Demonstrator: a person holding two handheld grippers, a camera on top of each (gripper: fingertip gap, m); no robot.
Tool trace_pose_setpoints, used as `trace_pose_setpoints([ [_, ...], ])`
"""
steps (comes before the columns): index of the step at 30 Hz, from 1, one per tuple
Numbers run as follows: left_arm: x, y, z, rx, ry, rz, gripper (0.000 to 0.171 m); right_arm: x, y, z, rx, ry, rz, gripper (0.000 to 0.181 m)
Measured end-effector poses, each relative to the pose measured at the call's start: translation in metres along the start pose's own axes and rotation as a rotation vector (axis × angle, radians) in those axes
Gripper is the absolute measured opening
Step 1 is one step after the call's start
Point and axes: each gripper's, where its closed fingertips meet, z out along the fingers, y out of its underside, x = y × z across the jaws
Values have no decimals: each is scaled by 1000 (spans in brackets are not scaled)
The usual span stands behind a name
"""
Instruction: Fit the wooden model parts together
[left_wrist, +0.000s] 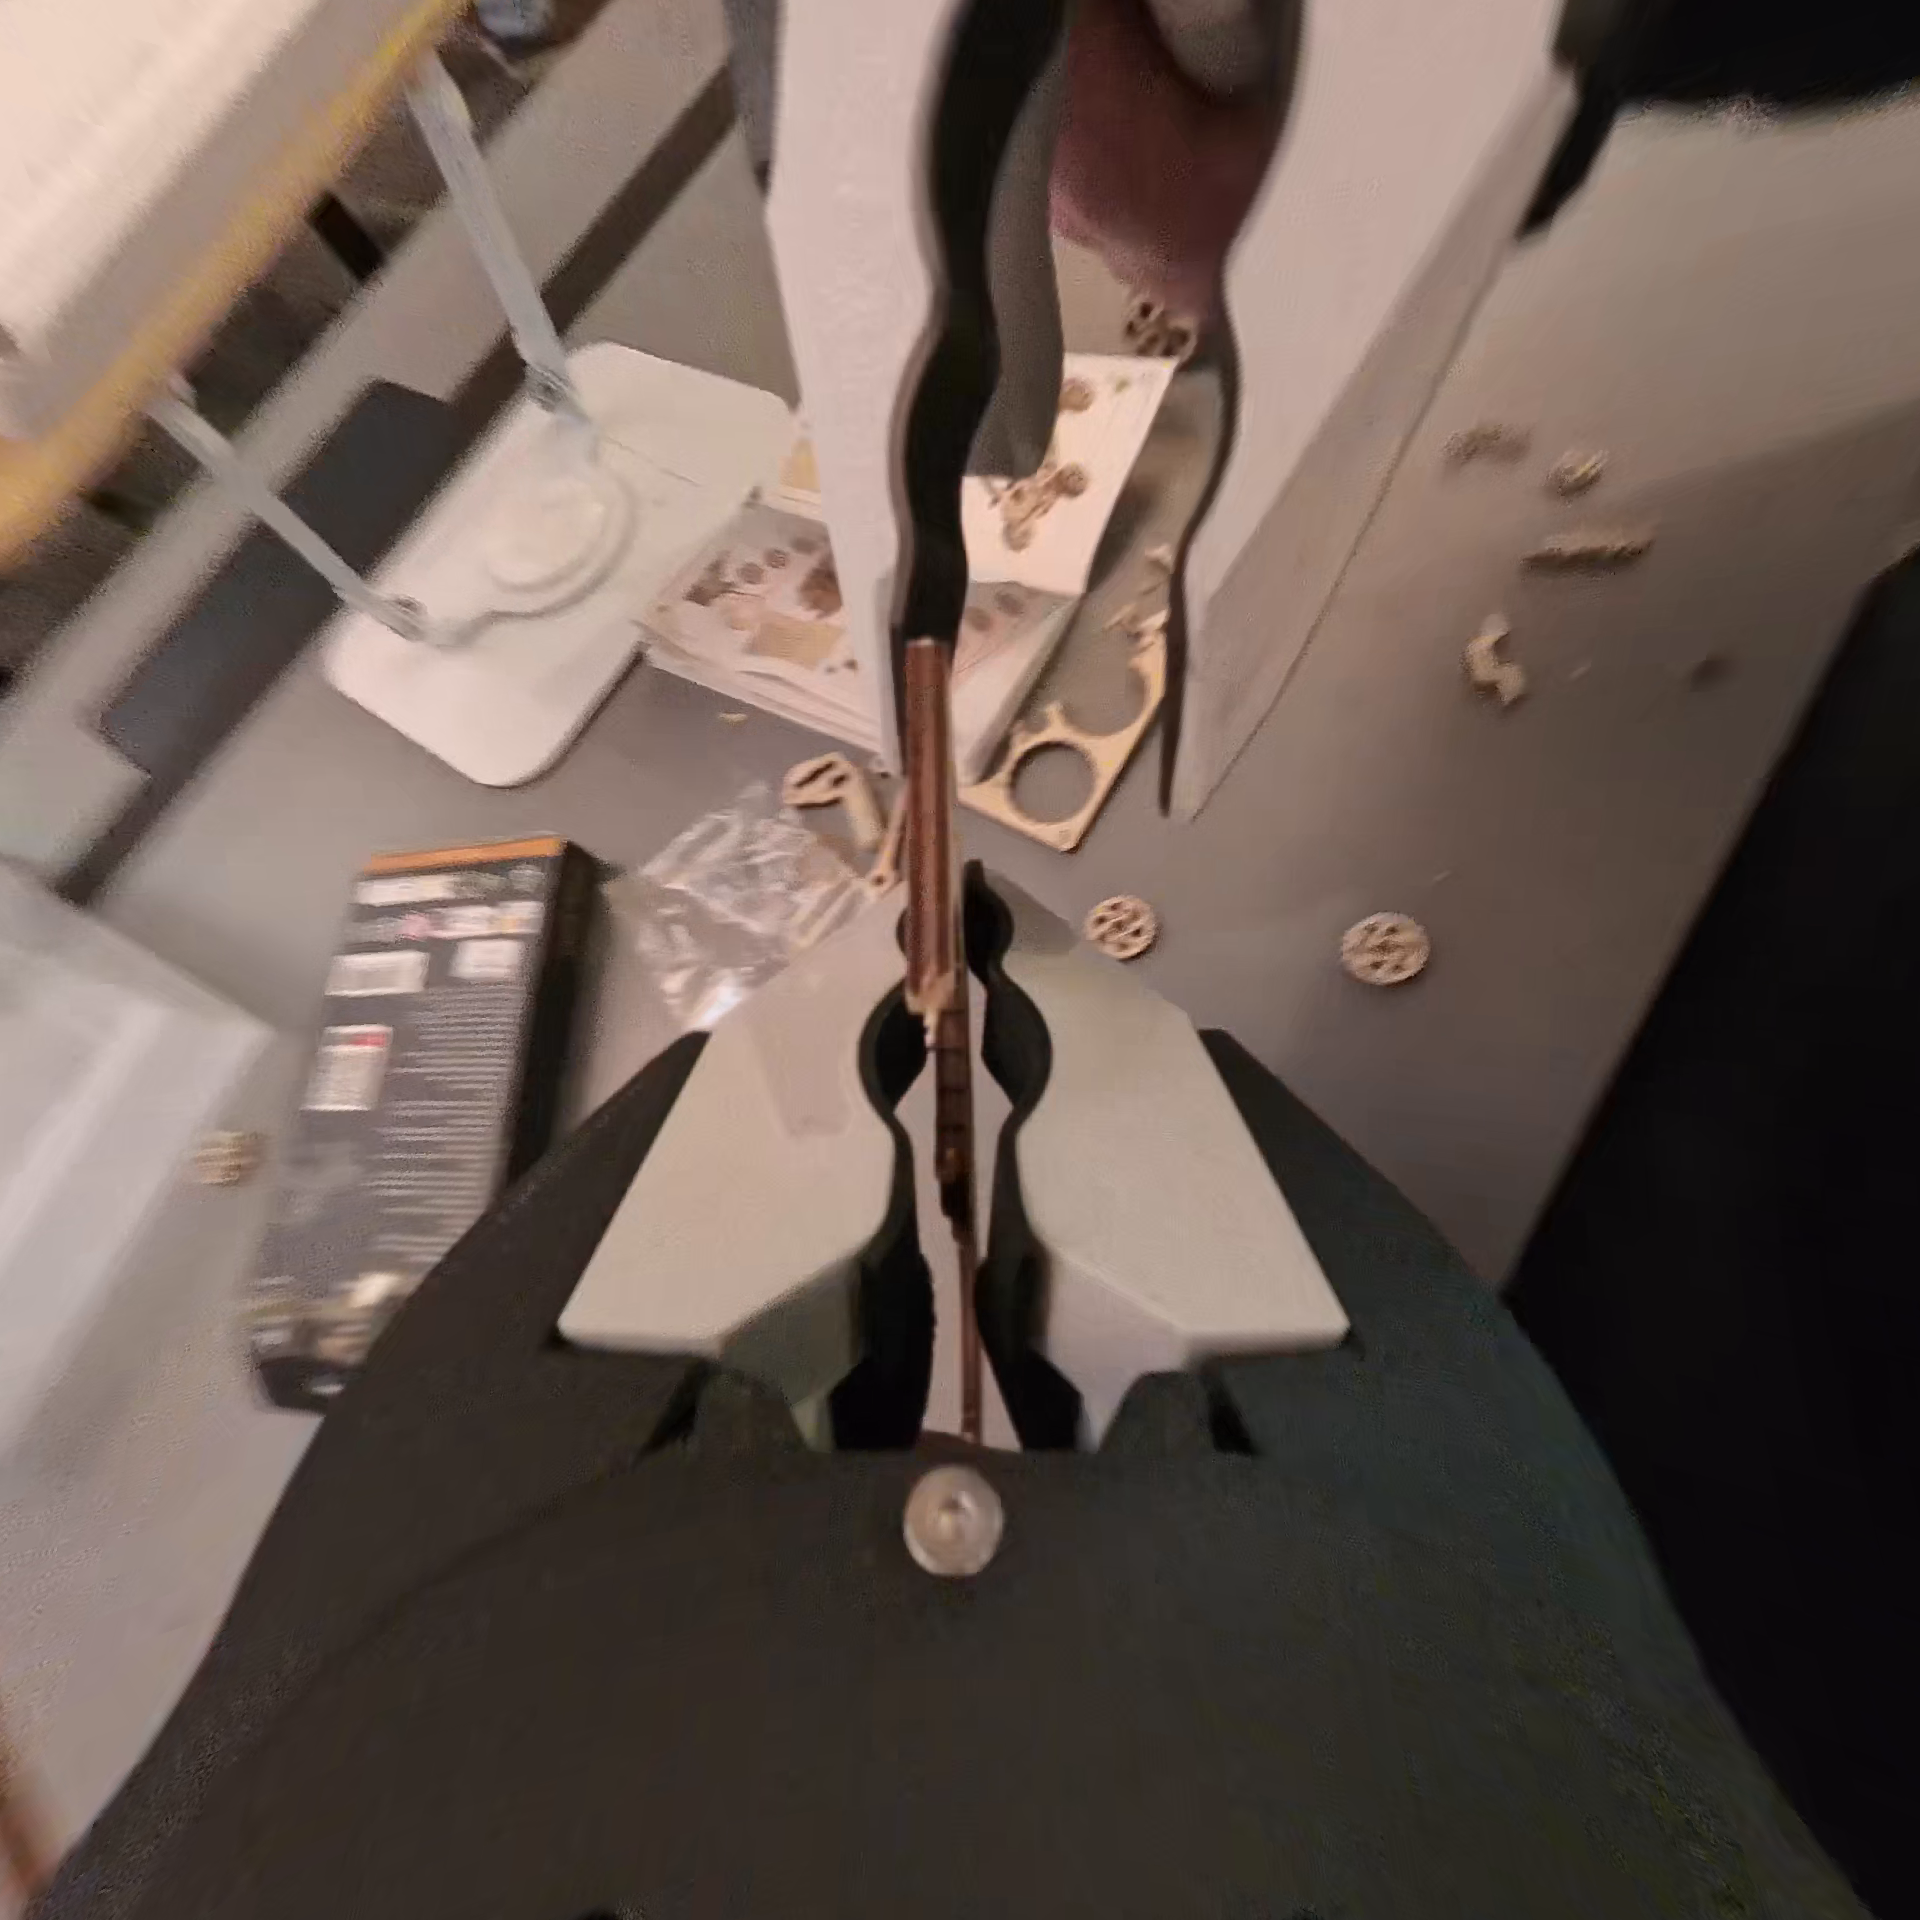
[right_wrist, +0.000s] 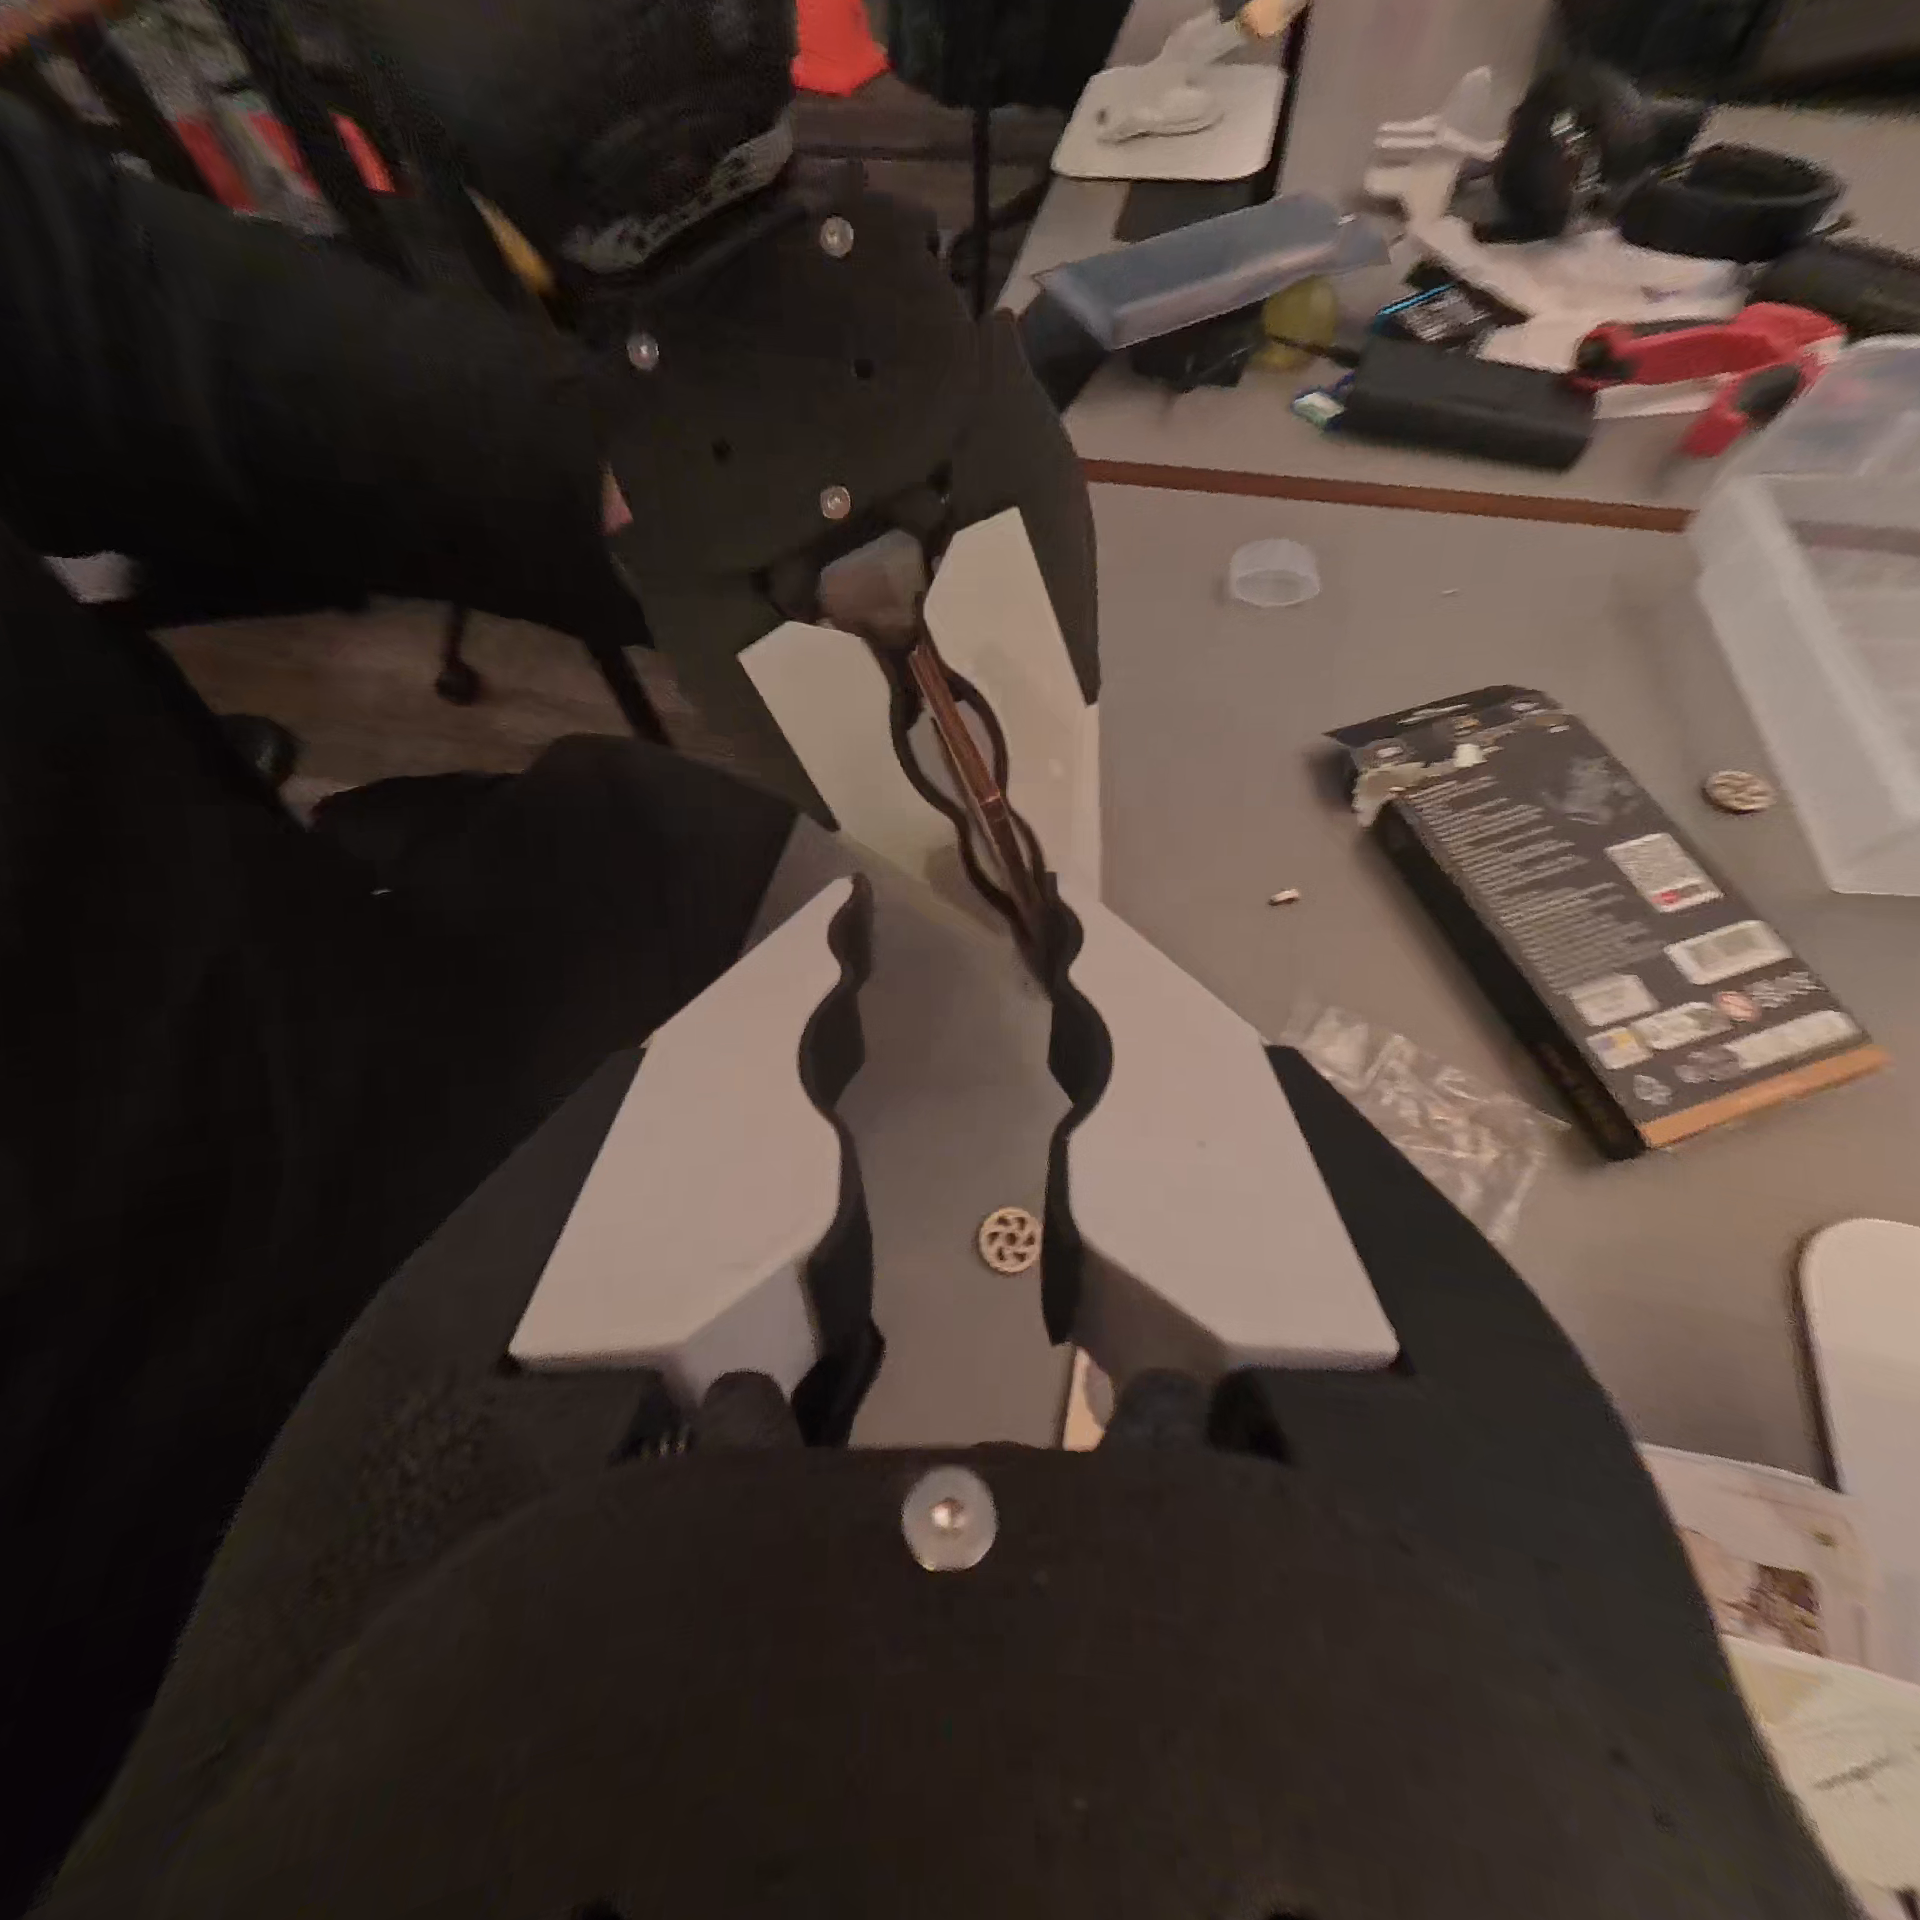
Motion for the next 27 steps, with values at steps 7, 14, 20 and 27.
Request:
trace_pose_setpoints([
  [7,14,-18,6,133,256,-406,0,21,-9,1,92,84,121,6],
  [14,3,-11,18,100,136,-462,1,36,0,2,138,181,281,7],
  [20,-1,-10,23,100,93,-481,1,41,1,1,258,114,460,7],
  [27,-5,-3,33,53,15,-448,3,53,13,6,130,334,321,6],
])
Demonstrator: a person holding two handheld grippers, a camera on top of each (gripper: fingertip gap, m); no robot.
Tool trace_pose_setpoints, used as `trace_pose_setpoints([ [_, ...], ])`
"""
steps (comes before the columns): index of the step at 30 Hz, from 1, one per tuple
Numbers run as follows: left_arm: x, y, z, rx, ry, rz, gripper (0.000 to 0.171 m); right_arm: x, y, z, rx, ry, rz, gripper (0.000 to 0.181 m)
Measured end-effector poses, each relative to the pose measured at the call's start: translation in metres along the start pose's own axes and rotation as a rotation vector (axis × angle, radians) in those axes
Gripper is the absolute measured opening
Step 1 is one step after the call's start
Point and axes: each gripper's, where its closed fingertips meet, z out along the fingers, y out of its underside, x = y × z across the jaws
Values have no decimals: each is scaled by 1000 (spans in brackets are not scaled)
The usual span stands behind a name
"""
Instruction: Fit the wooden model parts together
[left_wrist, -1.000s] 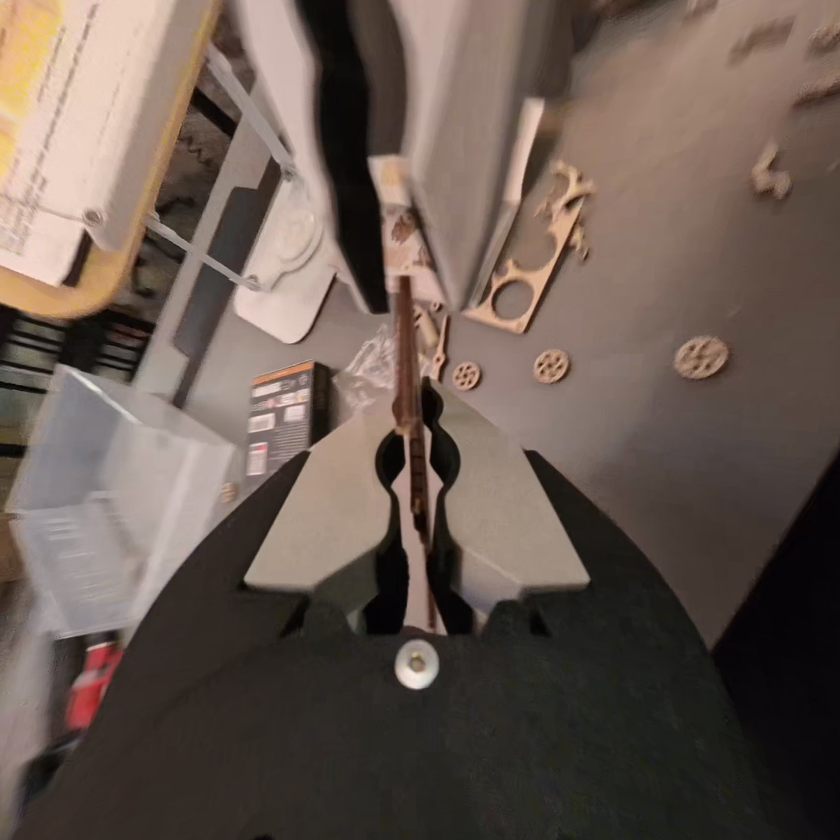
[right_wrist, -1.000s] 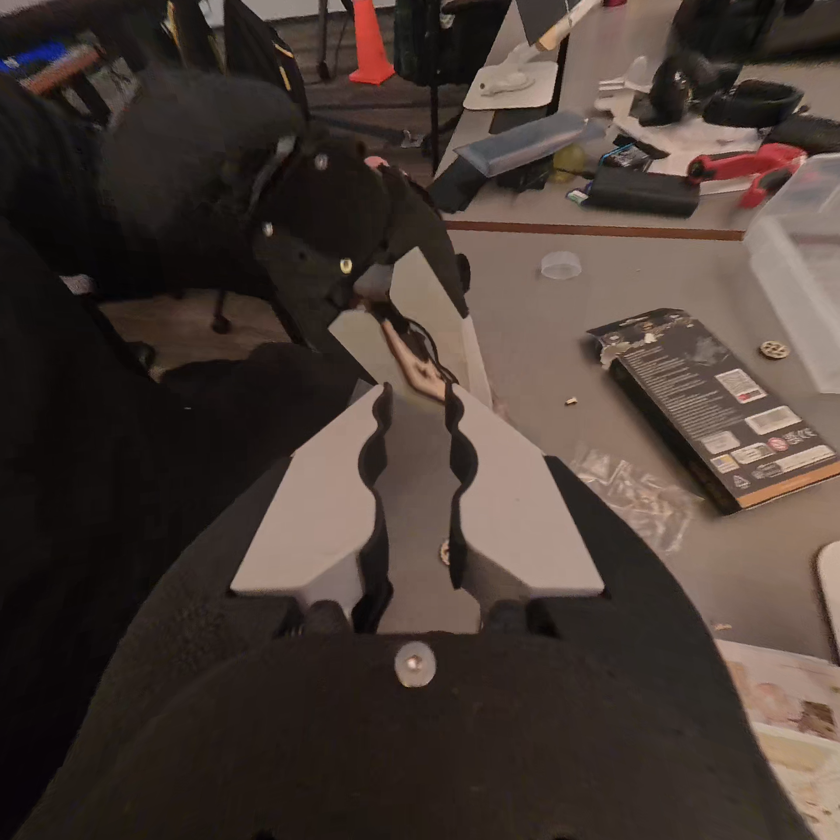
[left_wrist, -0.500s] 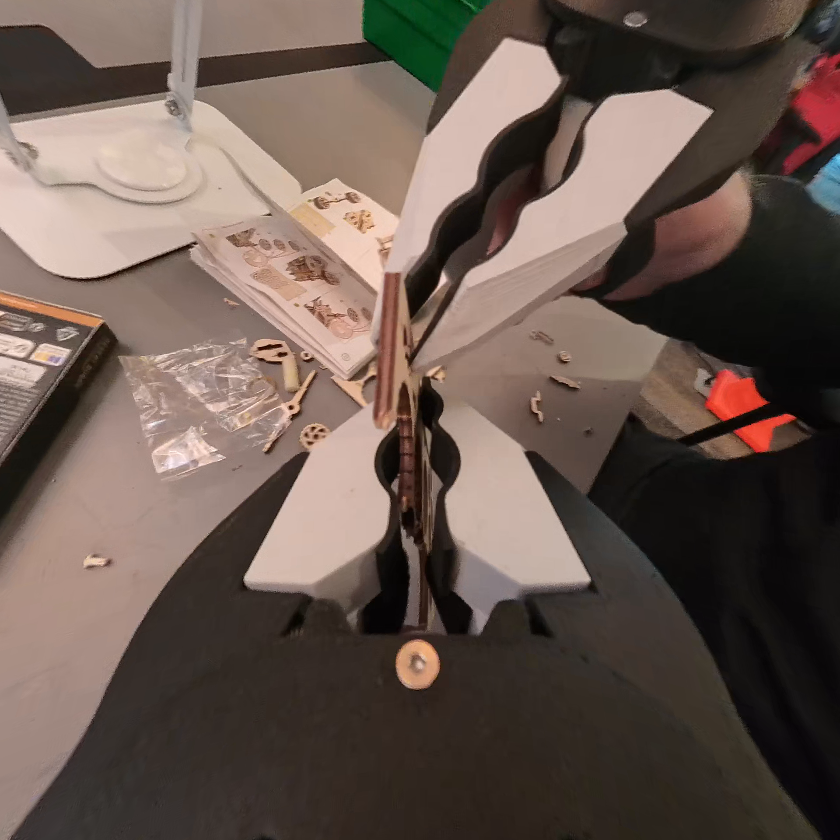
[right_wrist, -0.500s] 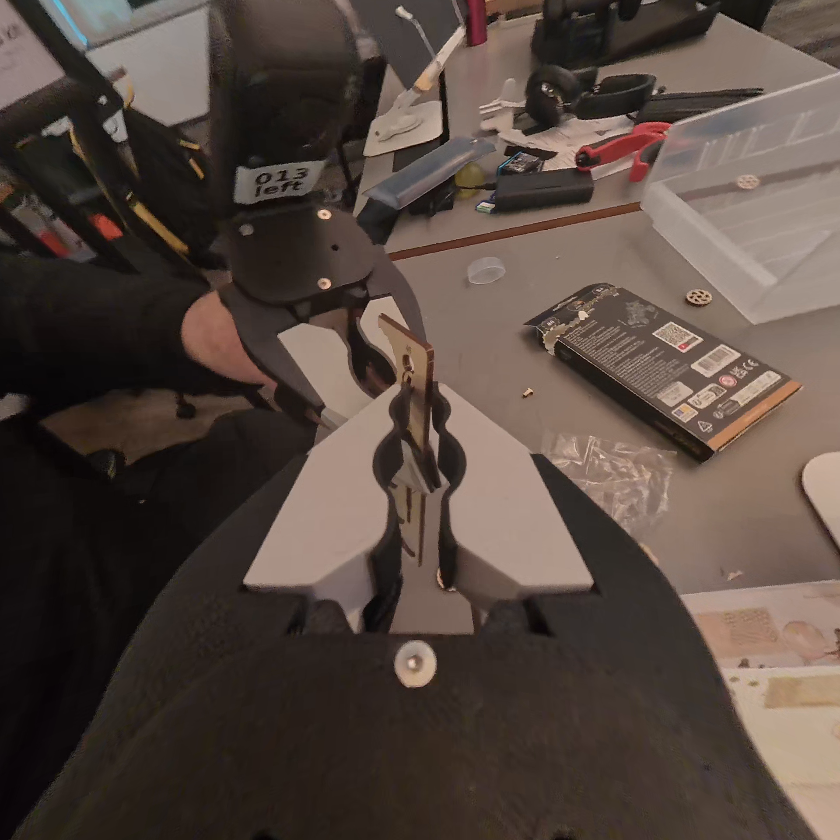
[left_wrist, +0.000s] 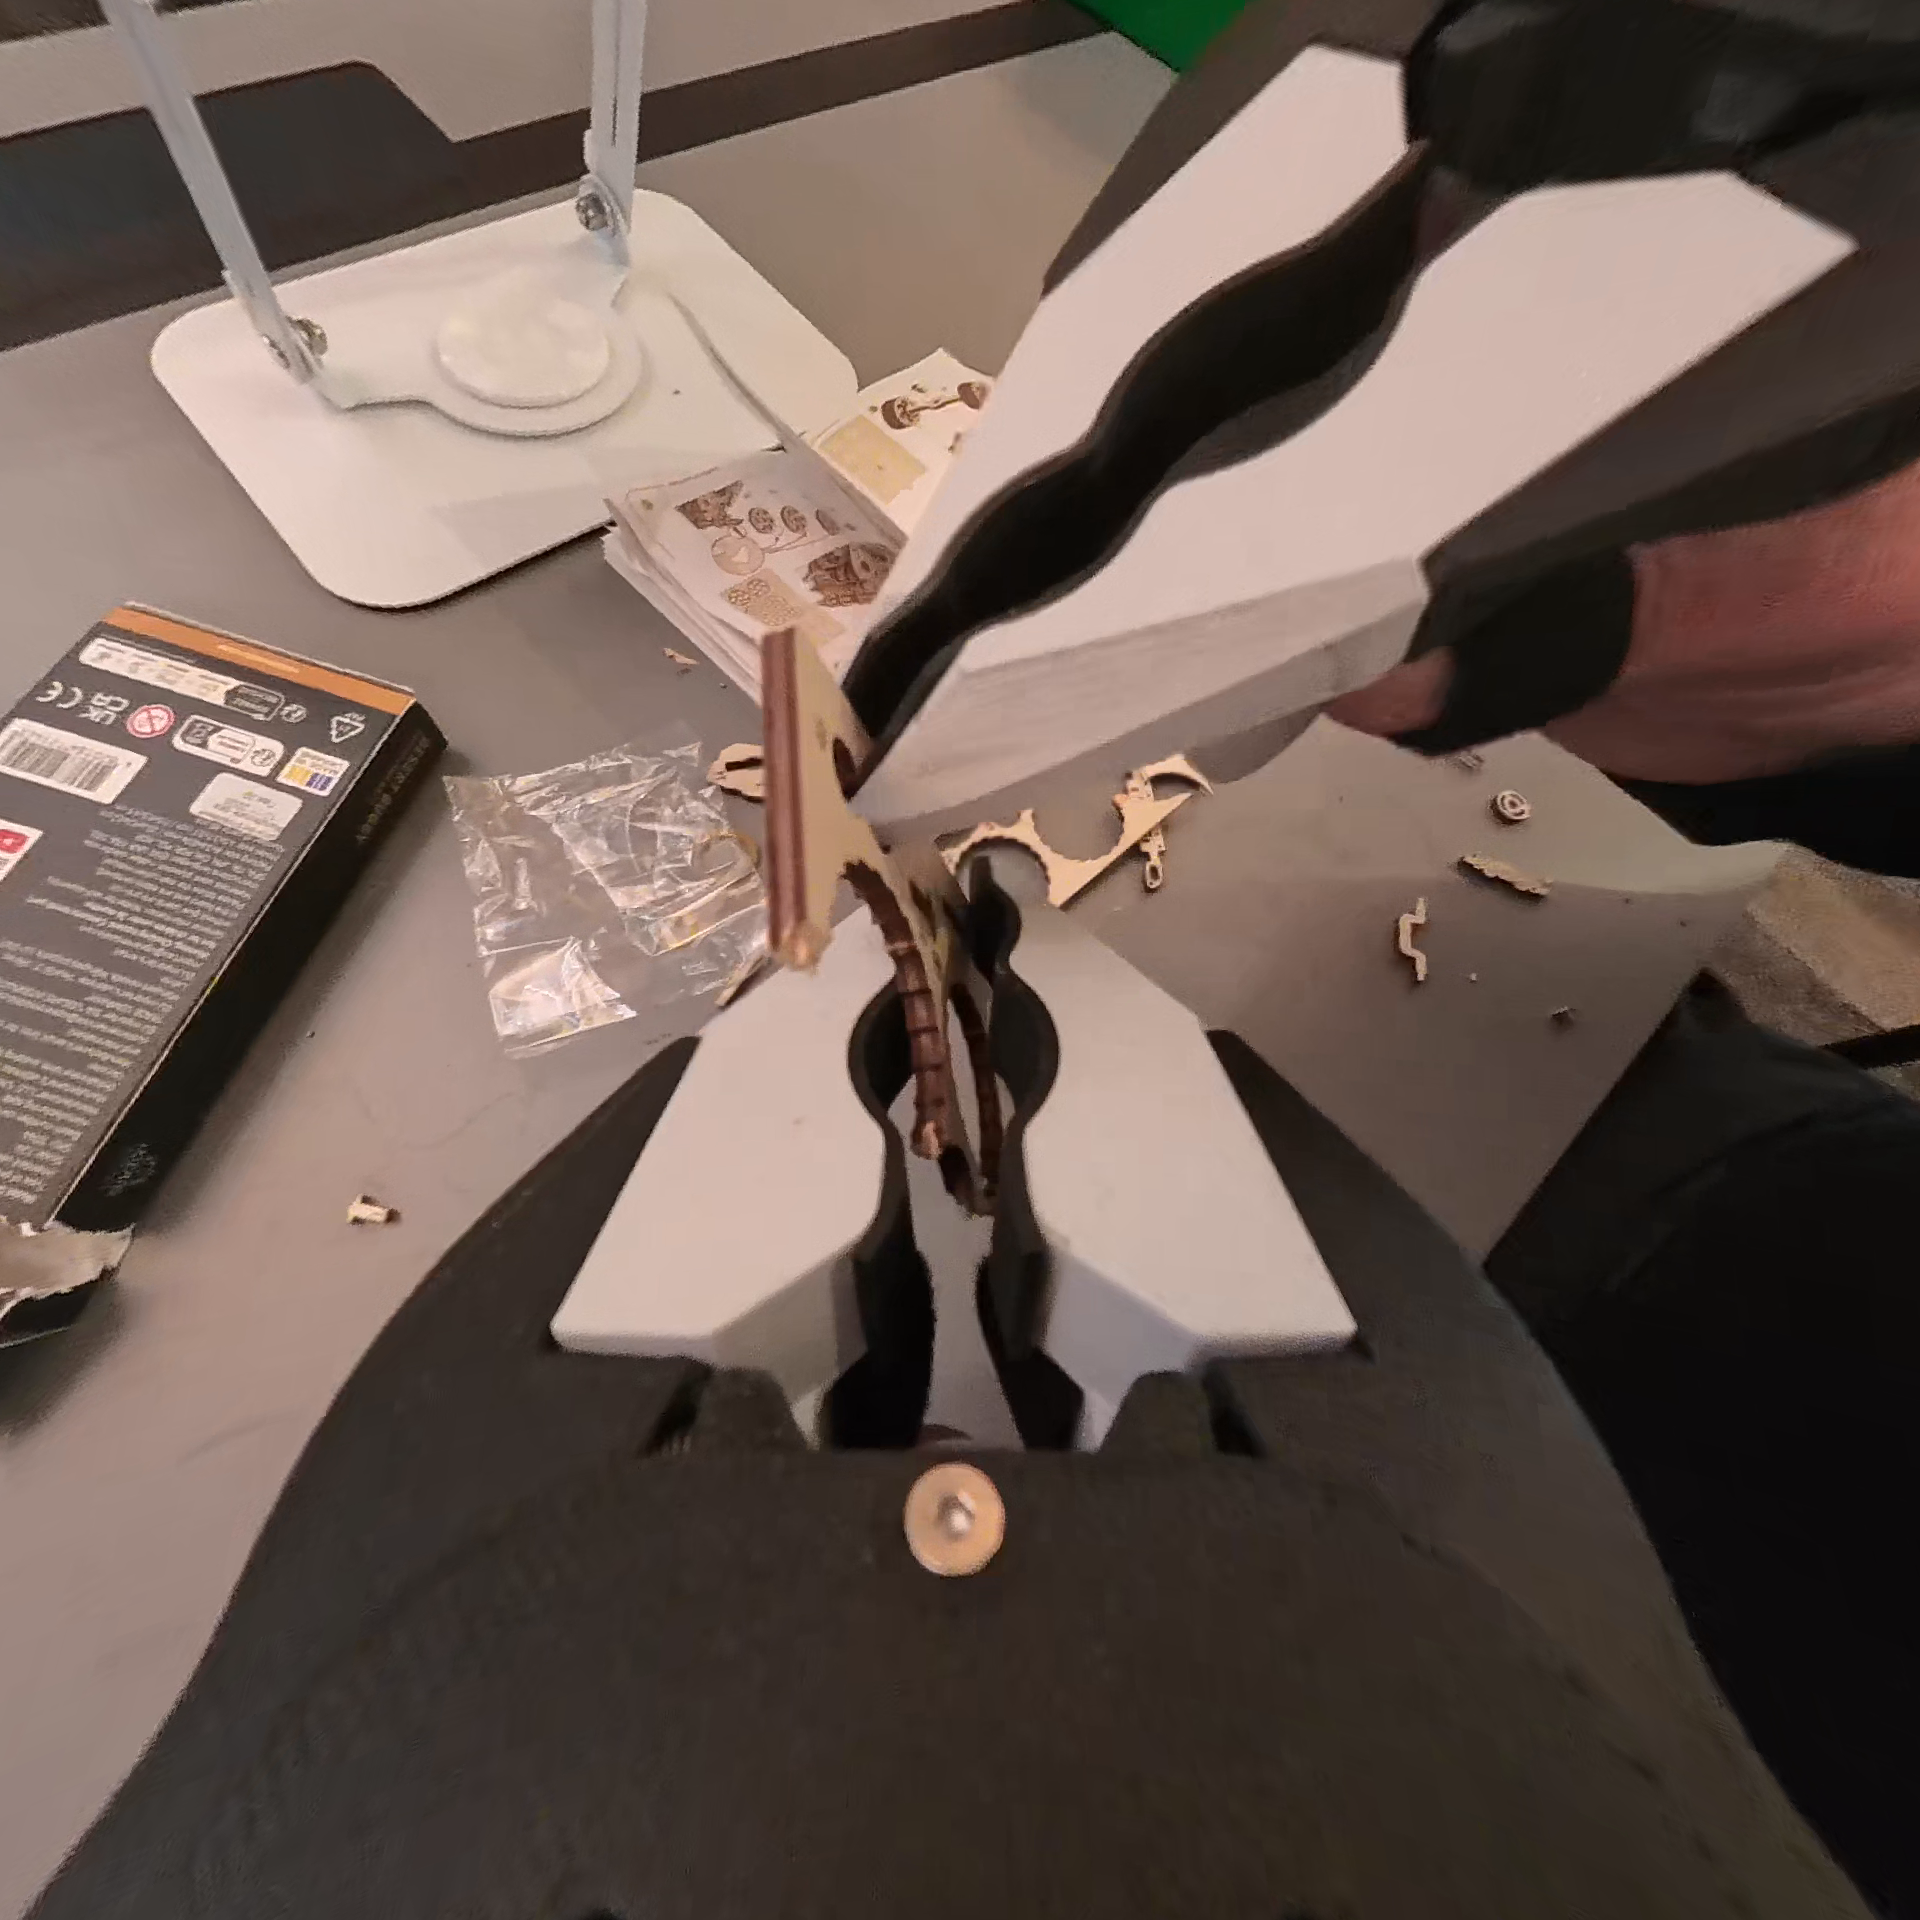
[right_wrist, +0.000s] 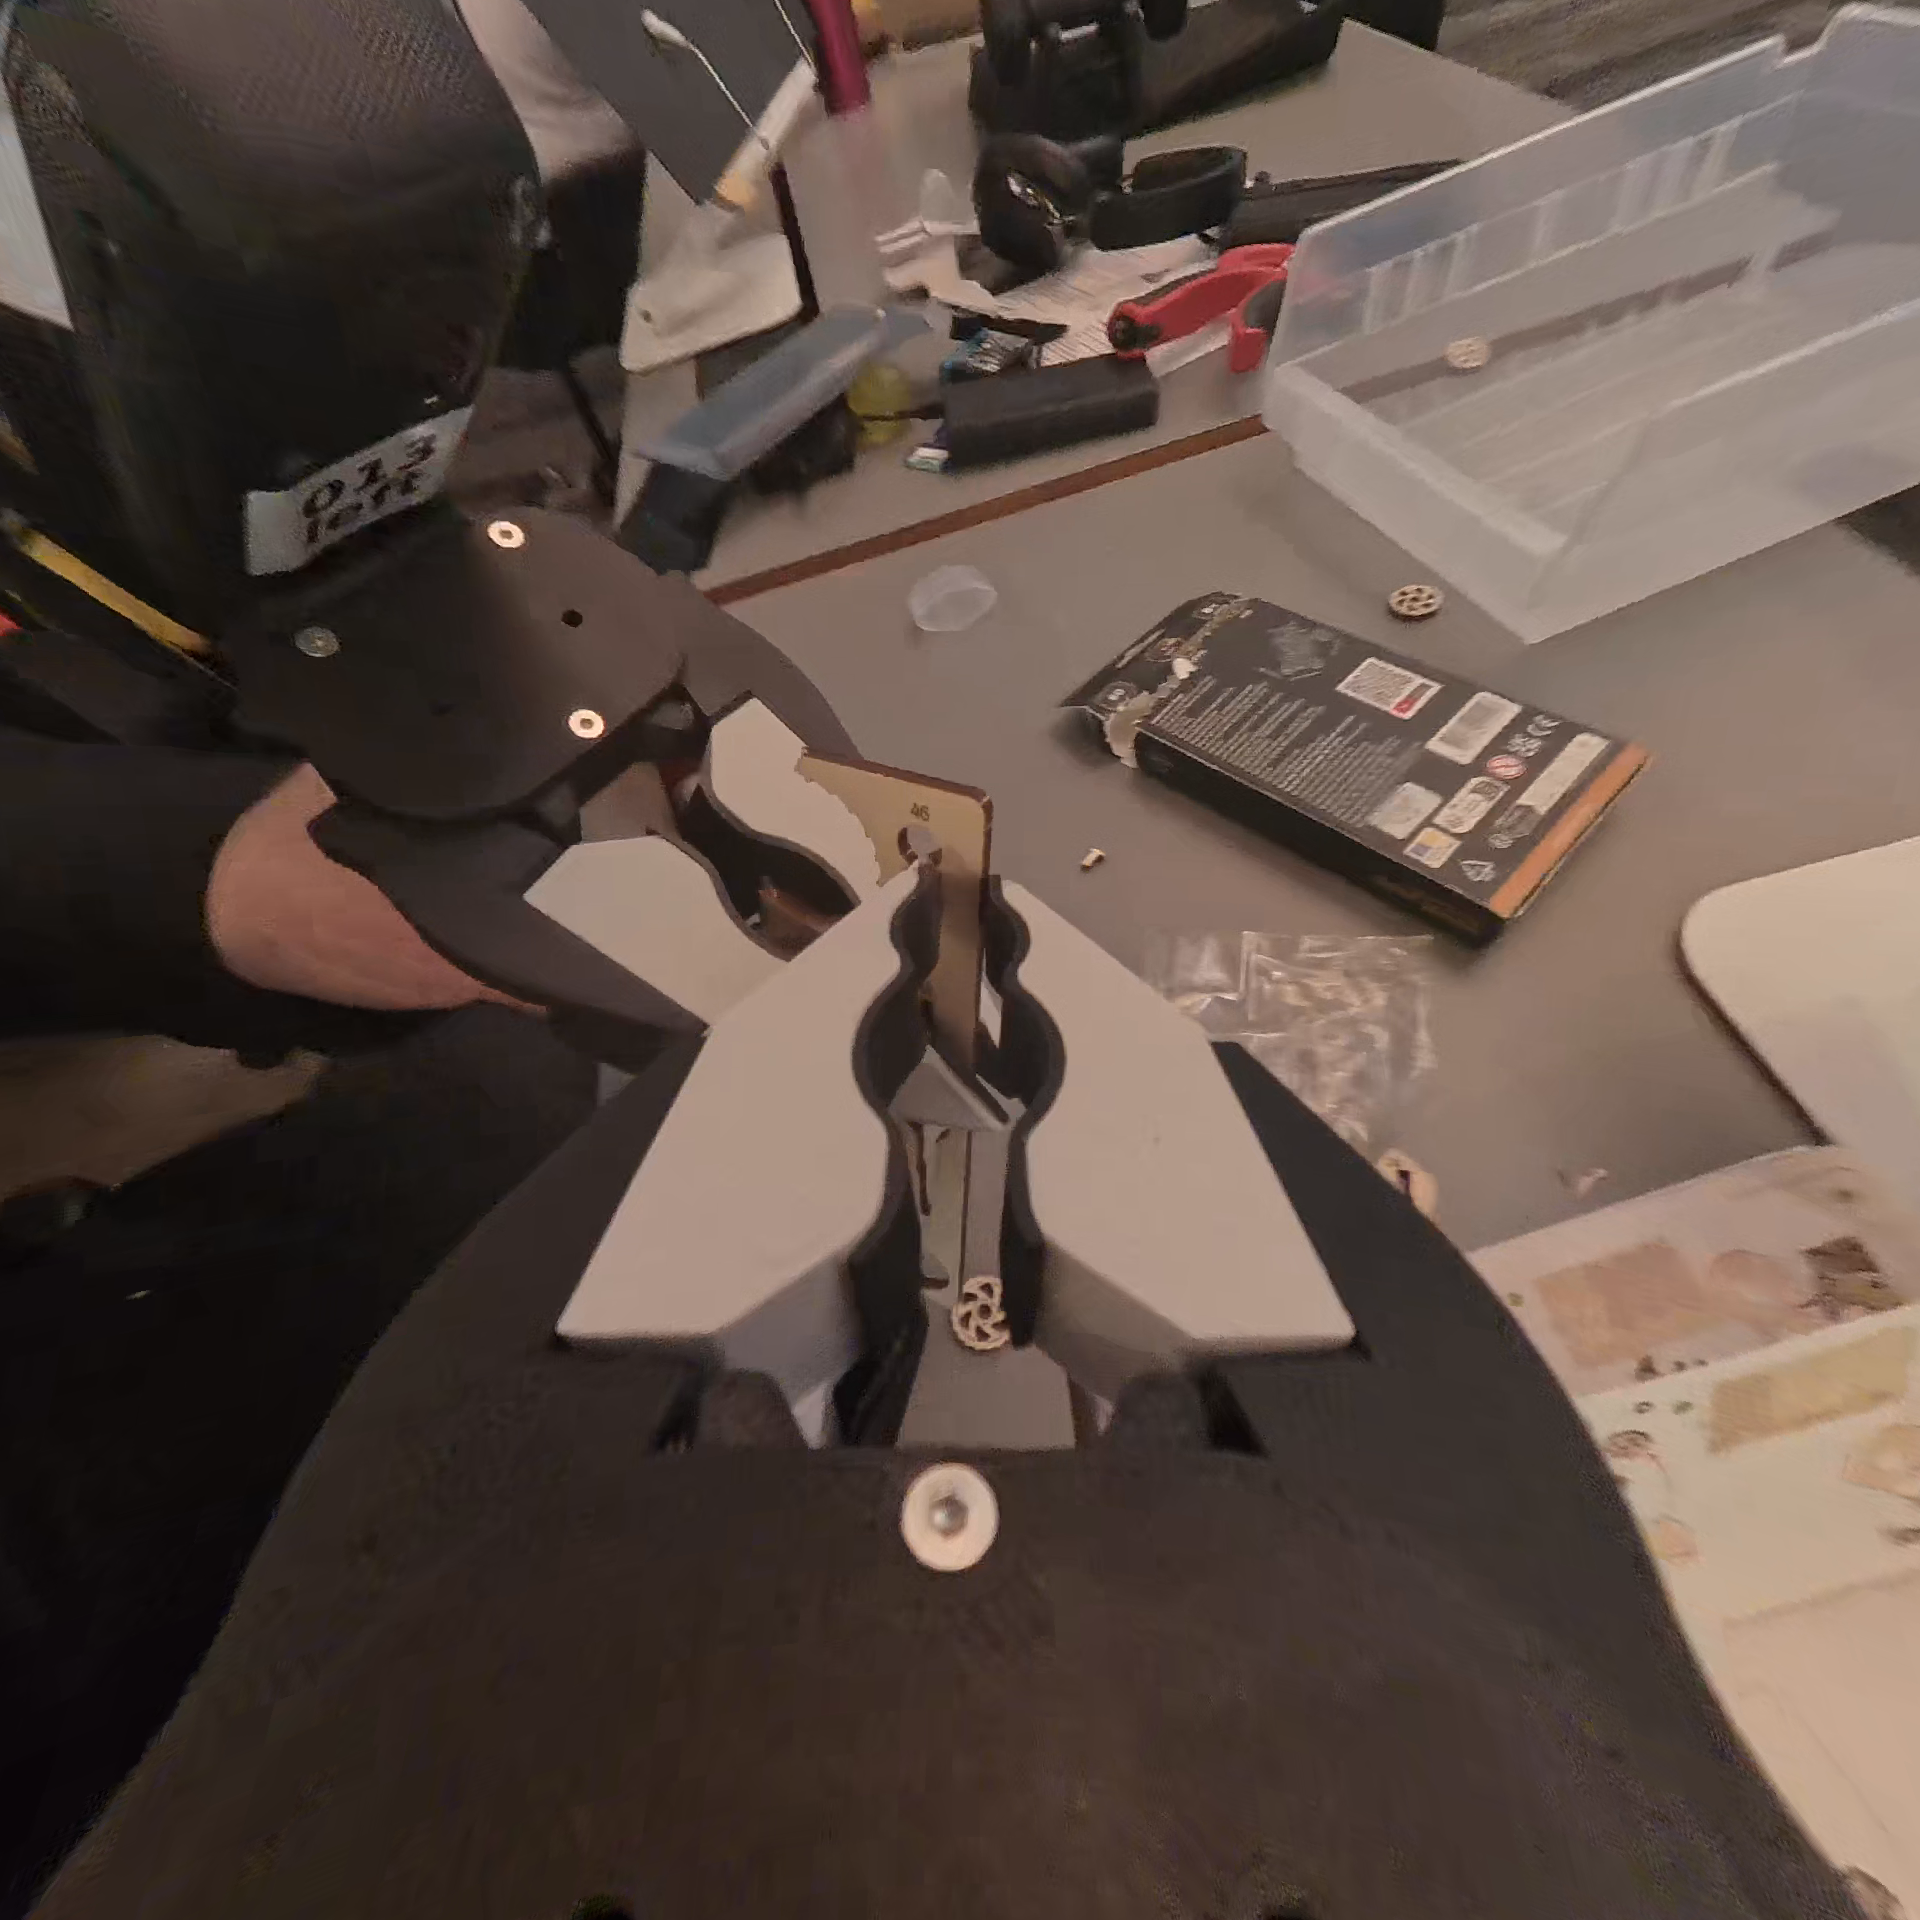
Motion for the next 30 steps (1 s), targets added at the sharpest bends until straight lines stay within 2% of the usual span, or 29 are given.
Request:
trace_pose_setpoints([
  [4,0,3,1,24,97,-100,0,-4,3,1,-29,-50,8,7],
  [6,6,0,-2,53,200,-140,1,2,1,-4,-26,-49,21,28],
  [7,6,-2,-4,65,215,-138,0,1,-1,-7,-20,-85,53,24],
  [9,14,-3,-8,48,288,-97,0,-1,-9,-16,33,-149,70,3],
  [10,23,-3,-11,46,346,-54,1,-2,-12,-19,41,-171,72,4],
  [11,23,-4,-13,45,343,-26,0,-7,-14,-22,36,-230,82,3],
  [13,26,-5,-17,38,389,-38,0,-7,-14,-25,15,-266,89,14],
  [15,25,-5,-19,37,460,-144,0,-4,-9,-26,-20,-247,51,16],
  [18,17,-11,-23,118,528,-286,0,-13,-4,-29,-25,-290,61,15],
  [23,11,-29,-35,255,618,-417,0,-25,31,-18,-144,-331,93,25],
  [26,16,-34,-38,279,655,-426,5,-31,42,-9,-168,-336,89,3],
  [30,5,-35,-49,319,656,-425,18,-27,33,-14,-100,-405,203,0],
])
